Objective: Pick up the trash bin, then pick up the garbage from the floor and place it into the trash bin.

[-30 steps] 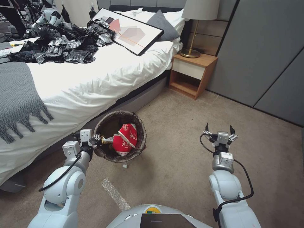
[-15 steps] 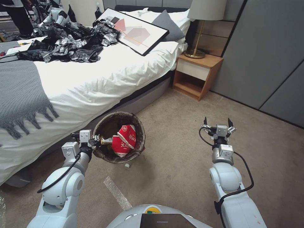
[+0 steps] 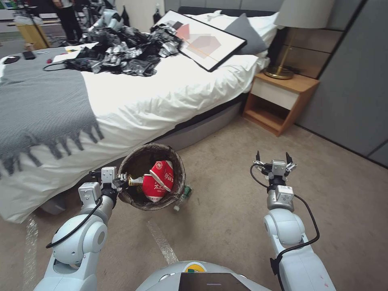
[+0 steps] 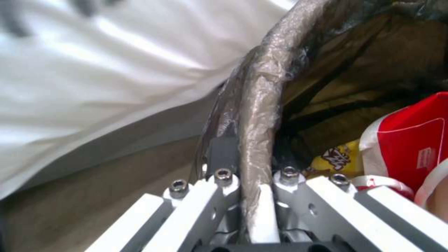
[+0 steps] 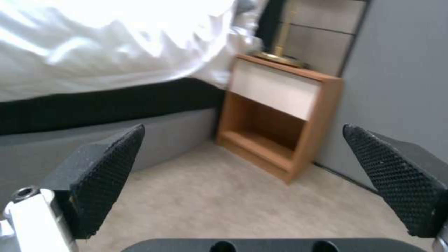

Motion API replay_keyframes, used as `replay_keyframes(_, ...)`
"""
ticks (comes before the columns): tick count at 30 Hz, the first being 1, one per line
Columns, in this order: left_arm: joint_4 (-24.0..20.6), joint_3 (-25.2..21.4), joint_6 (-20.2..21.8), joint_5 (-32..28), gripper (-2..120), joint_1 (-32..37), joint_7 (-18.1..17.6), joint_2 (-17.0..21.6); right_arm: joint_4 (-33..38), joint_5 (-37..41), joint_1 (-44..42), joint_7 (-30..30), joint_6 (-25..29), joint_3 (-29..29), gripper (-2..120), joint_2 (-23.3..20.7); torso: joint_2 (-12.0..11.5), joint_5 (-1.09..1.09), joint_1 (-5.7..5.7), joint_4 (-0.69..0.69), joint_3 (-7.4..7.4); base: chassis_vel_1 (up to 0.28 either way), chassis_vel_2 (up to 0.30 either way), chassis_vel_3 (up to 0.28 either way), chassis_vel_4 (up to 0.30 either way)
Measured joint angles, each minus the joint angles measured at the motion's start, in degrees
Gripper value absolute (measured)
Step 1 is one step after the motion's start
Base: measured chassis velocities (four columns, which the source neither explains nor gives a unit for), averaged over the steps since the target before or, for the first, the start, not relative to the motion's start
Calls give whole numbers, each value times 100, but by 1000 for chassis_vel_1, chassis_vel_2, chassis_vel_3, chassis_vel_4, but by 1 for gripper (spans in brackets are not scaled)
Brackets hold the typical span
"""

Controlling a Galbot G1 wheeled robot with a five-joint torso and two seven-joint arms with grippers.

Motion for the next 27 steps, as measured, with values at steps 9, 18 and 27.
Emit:
replay_keyframes(9,6,10,3,-1,0,-23,14,5,-16,3,5,0,-1,8,100,-39,0,0,0,0,0,120,110,129,125)
replay_keyframes(18,19,-9,4,0,0,-34,44,14,-33,22,12,-1,-3,-9,100,-37,0,0,0,1,0,116,124,118,119)
replay_keyframes(27,77,-21,-106,116,0,-28,169,9,232,314,-16,103,-336,-90,100,-75,0,0,0,1,0,101,99,95,98)
